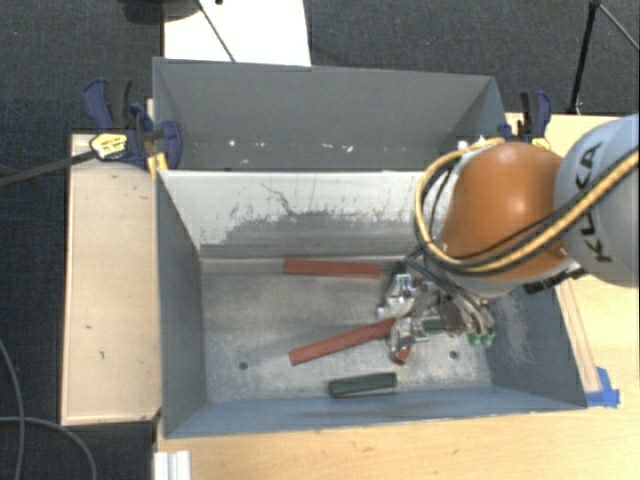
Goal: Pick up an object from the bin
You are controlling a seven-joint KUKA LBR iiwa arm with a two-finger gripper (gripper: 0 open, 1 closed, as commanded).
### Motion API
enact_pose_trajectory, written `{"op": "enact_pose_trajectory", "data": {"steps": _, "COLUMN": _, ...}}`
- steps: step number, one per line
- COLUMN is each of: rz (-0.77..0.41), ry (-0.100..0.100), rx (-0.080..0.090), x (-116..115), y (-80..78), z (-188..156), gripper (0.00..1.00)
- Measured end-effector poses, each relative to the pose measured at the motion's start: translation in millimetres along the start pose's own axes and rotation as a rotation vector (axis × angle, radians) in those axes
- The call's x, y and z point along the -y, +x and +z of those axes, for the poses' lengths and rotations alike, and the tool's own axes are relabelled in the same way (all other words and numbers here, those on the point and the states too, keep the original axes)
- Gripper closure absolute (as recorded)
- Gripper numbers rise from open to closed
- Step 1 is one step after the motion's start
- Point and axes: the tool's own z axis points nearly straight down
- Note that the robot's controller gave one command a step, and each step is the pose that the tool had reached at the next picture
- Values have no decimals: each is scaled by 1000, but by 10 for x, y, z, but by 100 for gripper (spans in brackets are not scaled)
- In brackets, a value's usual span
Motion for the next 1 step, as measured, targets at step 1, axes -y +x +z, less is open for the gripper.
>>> {"op": "enact_pose_trajectory", "data": {"steps": 1, "rz": 9, "ry": 0, "rx": 1, "x": 31, "y": -78, "z": -302, "gripper": 100}}
